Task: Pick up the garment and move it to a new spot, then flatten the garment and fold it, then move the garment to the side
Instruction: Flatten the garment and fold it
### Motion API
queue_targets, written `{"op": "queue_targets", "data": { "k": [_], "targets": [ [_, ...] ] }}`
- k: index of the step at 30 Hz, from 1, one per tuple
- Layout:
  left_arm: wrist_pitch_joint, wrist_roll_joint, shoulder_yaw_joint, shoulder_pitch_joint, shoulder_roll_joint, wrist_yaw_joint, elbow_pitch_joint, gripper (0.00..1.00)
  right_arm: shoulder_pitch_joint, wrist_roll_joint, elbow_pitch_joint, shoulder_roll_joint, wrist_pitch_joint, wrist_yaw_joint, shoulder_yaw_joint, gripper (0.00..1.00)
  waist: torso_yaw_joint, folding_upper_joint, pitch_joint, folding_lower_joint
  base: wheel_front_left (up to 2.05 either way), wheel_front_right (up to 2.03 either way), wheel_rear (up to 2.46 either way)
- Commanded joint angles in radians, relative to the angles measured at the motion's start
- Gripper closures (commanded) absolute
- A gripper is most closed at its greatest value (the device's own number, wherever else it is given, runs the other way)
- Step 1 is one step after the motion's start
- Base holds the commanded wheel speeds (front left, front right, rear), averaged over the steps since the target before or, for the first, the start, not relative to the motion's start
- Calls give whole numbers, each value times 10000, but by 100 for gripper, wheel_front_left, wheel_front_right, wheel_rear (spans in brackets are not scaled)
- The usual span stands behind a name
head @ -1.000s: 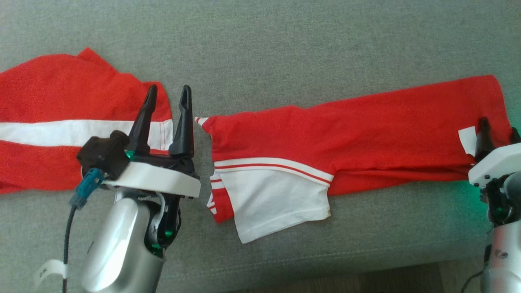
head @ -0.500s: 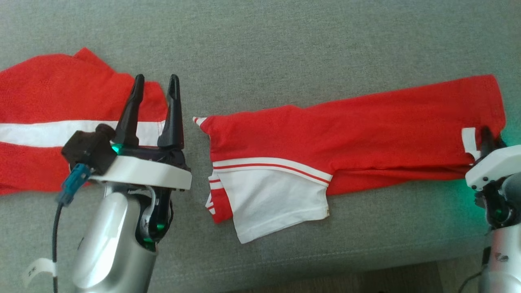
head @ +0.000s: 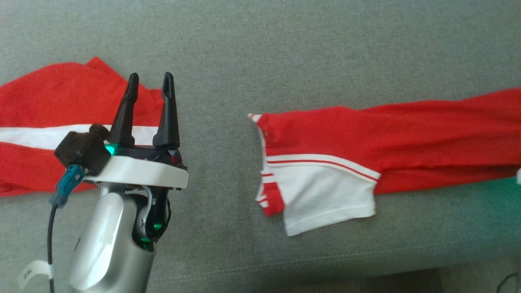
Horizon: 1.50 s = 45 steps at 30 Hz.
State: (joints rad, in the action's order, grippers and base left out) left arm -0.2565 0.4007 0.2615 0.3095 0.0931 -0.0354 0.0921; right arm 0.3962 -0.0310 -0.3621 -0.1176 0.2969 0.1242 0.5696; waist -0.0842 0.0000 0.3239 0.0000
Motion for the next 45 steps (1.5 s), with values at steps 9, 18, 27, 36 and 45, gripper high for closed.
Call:
{"op": "queue_targets", "data": {
  "k": [9, 18, 27, 36, 45],
  "targets": [
    [-53, 154, -436, -263, -115, 3, -389, 0, 928, -1165, 356, 277, -263, 65, 320, 100, 113, 0, -798, 0, 0, 0, 0],
    [-53, 224, -505, -763, -288, 26, -288, 0, 684, 265, 1056, 604, 585, 65, -1315, 100, 61, 0, -1673, 0, 0, 0, 0],
    [-53, 329, -565, -1148, -378, 10, -239, 0, -130, 2094, 2566, 670, 1665, 65, -3161, 100, 26, 0, -2388, 0, 0, 0, 0],
    [-53, 434, -632, -1366, -408, -16, -217, 0, -1121, 3738, 3601, 672, 1880, 65, -5745, 100, 54, 0, -2743, 0, 0, 0, 0],
    [-53, 573, -445, -1388, -423, -18, -100, 0, -1737, 4376, 3529, 673, 1372, 65, -8152, 100, 570, 0, -2742, 0, 0, 0, 0]
  ]
}}
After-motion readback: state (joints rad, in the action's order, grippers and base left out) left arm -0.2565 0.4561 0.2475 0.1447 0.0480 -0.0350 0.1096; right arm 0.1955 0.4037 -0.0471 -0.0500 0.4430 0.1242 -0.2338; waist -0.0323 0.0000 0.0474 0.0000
